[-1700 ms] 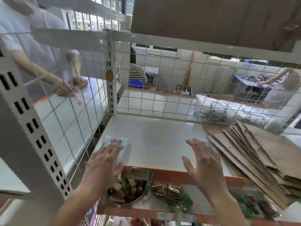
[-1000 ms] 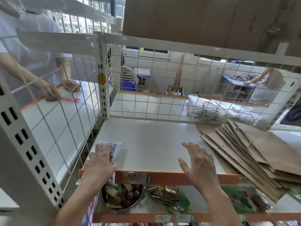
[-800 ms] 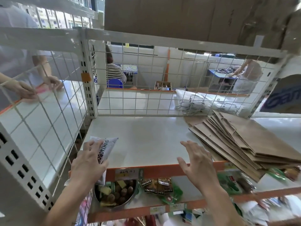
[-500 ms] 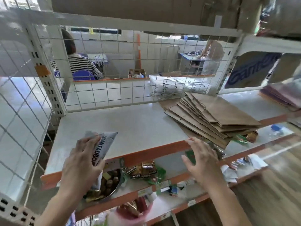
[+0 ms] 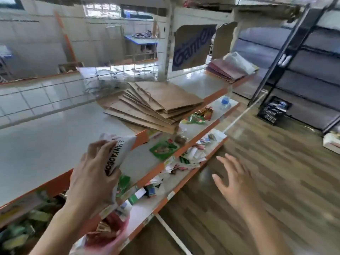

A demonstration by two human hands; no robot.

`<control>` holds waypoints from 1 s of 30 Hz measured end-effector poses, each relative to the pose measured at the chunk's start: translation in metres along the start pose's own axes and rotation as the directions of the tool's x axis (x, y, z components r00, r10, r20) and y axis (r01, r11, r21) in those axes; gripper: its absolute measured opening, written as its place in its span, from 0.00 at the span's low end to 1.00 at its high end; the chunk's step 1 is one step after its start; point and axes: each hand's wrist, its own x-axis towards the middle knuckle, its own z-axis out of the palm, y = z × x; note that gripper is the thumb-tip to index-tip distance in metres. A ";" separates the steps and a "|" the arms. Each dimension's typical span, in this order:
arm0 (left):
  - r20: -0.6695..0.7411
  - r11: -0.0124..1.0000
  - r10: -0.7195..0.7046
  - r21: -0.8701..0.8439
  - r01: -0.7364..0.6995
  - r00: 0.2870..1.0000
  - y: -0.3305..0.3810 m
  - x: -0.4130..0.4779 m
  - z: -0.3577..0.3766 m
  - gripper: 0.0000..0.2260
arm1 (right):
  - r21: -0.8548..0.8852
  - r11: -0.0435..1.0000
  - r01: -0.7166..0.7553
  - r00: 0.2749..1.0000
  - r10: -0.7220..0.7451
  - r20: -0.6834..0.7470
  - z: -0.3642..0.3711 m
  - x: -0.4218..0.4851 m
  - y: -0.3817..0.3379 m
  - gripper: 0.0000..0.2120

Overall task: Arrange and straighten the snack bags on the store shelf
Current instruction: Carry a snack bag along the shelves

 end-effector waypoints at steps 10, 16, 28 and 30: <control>0.092 0.952 0.296 -0.108 -0.286 0.951 0.134 0.044 0.100 0.29 | -0.082 0.950 -0.303 0.946 0.288 -0.151 -0.051 -0.025 0.132 0.23; 0.166 0.876 0.476 -0.174 -0.449 0.864 0.208 0.068 0.153 0.28 | -0.075 0.878 -0.473 0.860 0.441 -0.258 -0.070 -0.049 0.189 0.22; 0.262 0.642 0.762 -0.426 -0.637 0.592 0.322 0.137 0.257 0.29 | -0.114 0.632 -0.767 0.605 0.651 -0.459 -0.089 -0.057 0.232 0.22; 0.254 0.579 0.813 -0.462 -0.672 0.525 0.341 0.140 0.274 0.29 | -0.084 0.571 -0.817 0.539 0.704 -0.462 -0.095 -0.060 0.239 0.20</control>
